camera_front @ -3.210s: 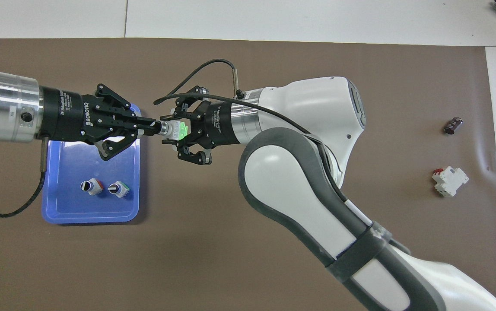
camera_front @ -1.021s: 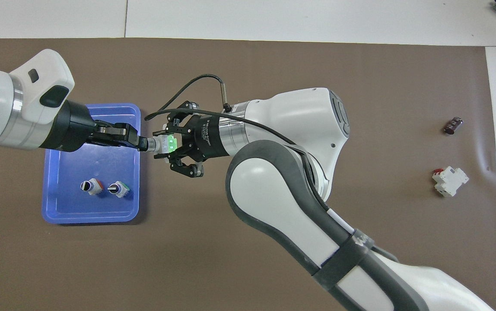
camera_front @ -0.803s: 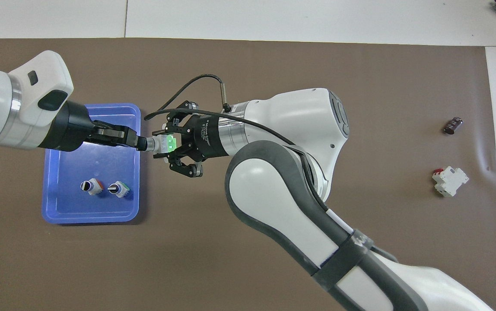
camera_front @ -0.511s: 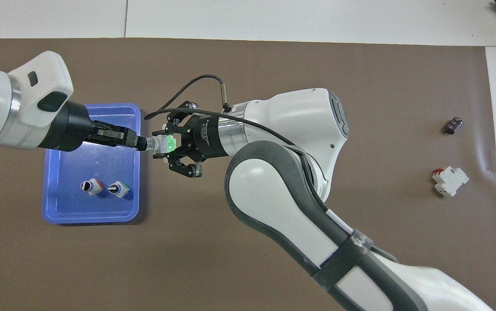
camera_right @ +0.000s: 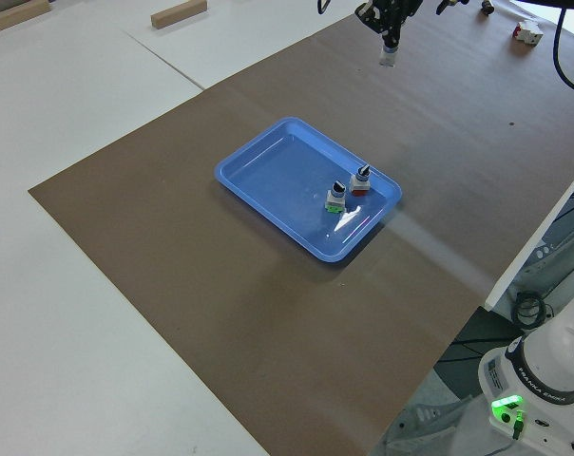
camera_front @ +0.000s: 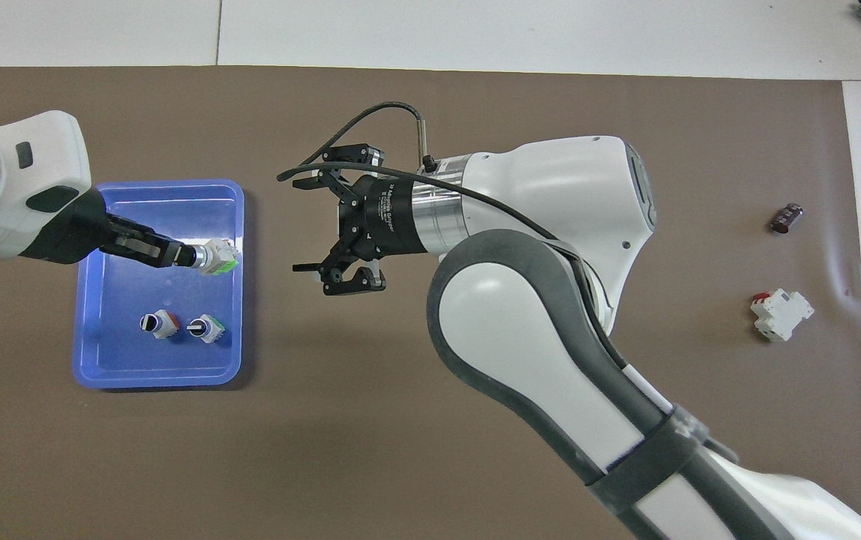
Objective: Turn and place switch with both arms
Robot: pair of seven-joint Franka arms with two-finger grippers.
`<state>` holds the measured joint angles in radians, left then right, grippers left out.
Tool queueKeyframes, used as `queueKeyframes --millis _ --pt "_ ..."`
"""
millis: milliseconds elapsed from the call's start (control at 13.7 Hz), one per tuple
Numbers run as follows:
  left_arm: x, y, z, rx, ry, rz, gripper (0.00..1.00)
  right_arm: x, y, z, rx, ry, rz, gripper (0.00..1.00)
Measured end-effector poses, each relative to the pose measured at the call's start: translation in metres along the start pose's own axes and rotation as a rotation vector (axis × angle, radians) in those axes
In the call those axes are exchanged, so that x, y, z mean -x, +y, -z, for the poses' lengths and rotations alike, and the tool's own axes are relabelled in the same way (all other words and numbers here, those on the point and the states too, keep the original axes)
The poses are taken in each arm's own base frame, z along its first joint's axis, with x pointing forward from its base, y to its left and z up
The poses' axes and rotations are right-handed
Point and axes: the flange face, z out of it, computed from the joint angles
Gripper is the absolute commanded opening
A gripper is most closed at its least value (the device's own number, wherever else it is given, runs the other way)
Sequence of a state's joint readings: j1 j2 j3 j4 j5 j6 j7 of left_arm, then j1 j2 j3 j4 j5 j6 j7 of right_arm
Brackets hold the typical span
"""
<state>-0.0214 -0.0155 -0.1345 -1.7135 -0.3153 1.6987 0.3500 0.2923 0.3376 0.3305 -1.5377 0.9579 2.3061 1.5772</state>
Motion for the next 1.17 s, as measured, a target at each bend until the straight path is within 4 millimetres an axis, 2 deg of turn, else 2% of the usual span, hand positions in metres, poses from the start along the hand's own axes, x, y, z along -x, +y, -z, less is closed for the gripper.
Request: queueKeyframes --millis 219,438,511,730,948,1021,1167 --pt "-0.001 -0.003 -0.002 -0.113 -0.031 -0.11 0.0 -0.005 0.004 0.031 -0.01 0.111 0.077 0.98" --pt "0.0 -0.016 -0.015 -0.193 -0.057 -0.182 0.0 -0.026 0.007 0.068 0.011 0.338 0.25 0.98" --pt "-0.001 -0.024 -0.026 -0.224 -0.075 -0.205 0.0 -0.038 0.003 0.085 0.034 0.406 0.325 0.98" --pt "-0.016 -0.044 -0.08 -0.298 -0.147 -0.285 0.0 -0.08 -0.01 0.139 0.167 0.57 0.59 0.99" --pt "-0.023 -0.063 -0.122 -0.339 -0.153 -0.33 0.0 -0.102 -0.011 0.176 0.369 0.743 0.88 0.99" --pt "-0.021 -0.068 -0.132 -0.356 -0.162 -0.345 0.0 -0.112 -0.014 0.195 0.421 0.771 0.947 0.99" --pt "-0.018 -0.074 -0.149 -0.372 -0.176 -0.365 0.0 -0.137 -0.019 0.248 0.506 0.787 1.051 0.99"
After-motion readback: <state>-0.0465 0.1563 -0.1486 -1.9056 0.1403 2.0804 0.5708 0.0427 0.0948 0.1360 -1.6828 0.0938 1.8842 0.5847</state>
